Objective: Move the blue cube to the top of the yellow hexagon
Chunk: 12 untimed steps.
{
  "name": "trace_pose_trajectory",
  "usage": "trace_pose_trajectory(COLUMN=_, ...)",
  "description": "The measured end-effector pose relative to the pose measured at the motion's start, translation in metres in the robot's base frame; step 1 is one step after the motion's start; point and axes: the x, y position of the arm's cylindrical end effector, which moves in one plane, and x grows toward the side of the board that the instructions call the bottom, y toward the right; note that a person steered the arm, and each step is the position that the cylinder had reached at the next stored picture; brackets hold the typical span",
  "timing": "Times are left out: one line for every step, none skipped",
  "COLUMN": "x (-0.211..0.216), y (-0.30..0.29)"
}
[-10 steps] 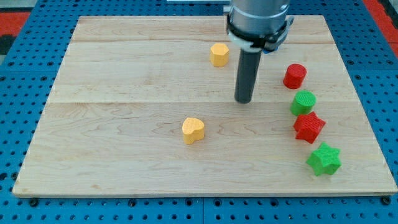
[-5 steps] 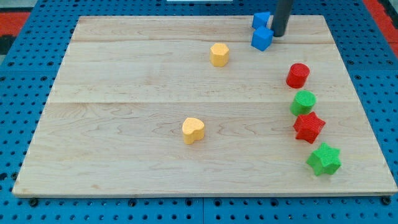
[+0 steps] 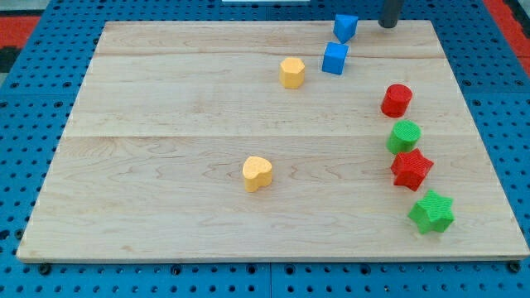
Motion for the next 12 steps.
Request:
trace_pose_trajectory(x=0.002, y=-0.035)
trace_pose_trajectory(x=0.002, y=-0.086)
trace_pose_trajectory(x=0.014, y=-0.083)
trace_pose_trajectory(x=0.050, y=-0.029)
trace_pose_trajectory(x=0.045, y=-0.070)
trace_pose_trajectory(x=0.023, y=-0.093)
trace_pose_trajectory(x=0.022, y=-0.095)
trace_pose_trajectory(x=0.013, y=-0.113)
trace_pose_trajectory(x=0.005, y=-0.116)
trace_pose_trajectory(x=0.015, y=-0.084)
trace_pose_trajectory(x=0.078, y=-0.048)
trace_pose_trajectory(x=0.091, y=-0.062)
